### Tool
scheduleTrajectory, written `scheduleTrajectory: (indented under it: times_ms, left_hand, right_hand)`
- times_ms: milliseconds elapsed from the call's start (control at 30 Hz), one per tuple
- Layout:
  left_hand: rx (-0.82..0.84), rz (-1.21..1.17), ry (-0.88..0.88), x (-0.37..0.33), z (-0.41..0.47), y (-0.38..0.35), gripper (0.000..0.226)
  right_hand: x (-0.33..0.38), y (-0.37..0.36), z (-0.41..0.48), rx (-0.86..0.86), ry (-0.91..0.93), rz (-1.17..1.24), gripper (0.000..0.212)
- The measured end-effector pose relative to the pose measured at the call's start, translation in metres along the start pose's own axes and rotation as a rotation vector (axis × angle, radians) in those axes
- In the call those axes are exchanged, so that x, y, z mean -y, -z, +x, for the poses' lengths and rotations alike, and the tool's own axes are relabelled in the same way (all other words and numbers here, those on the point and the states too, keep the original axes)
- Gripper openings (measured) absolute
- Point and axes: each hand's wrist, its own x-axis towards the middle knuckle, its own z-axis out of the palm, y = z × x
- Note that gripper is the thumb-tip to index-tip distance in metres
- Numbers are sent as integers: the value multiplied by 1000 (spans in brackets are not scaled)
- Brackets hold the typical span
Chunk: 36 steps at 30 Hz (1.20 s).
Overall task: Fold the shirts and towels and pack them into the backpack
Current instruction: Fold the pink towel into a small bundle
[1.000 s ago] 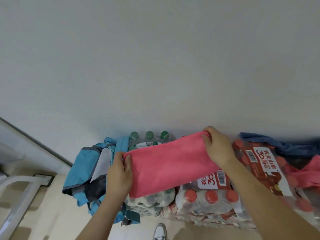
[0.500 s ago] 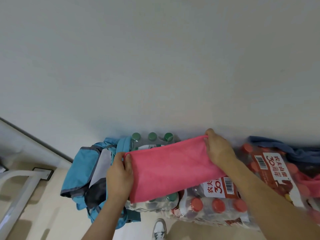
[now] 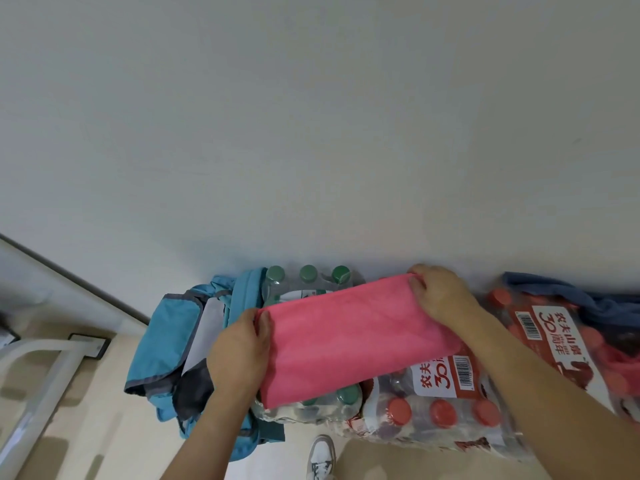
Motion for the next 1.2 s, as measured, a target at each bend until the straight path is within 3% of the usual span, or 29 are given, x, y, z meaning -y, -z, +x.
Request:
scheduleTrajectory:
  times_ms: [133,333,433,467,600,667,767,833,933,1033,1200]
  left_hand:
    - [51,15,-22,9,6,1,35]
    - [221,-196,-12,12,17,13,15]
    - [231,-244,-8,13,19,20,10]
    - [218,-286,-3,11,19,23,11]
    - [59,-454,-86,-14,23,52,25]
    - [-29,-549,-189,-29,21,71,33]
    - [-123,-491,-490,-39,11,83,37]
    - [-154,-352,-644,-29,3,70,34]
    - [-61,-171,-688,1,-7,33,32]
    - [28,15,-739,24,-21,9,31]
    - [107,185,-725,22,-28,10,35]
  right_hand:
    - [-2,19,1,188,-120,325,20]
    - [1,21,3,146,-98,136,2]
    - [-3,22,2,21,-74,63,16]
    - [-6,24,1,-18,-92,144,17]
    - [-9,58,-25,-60,-121,841,29]
    - [-12,90,-45,-136,-23,921,29]
    - [-22,117,-78,-238,59,841,24]
    - [-28,103,-98,-297,71,635,31]
    - [-45,40,-117,-249,131,351,39]
    - [-62,-13,-130,-194,244,235,27]
    - [-66,-21,-142,-137,328,77,24]
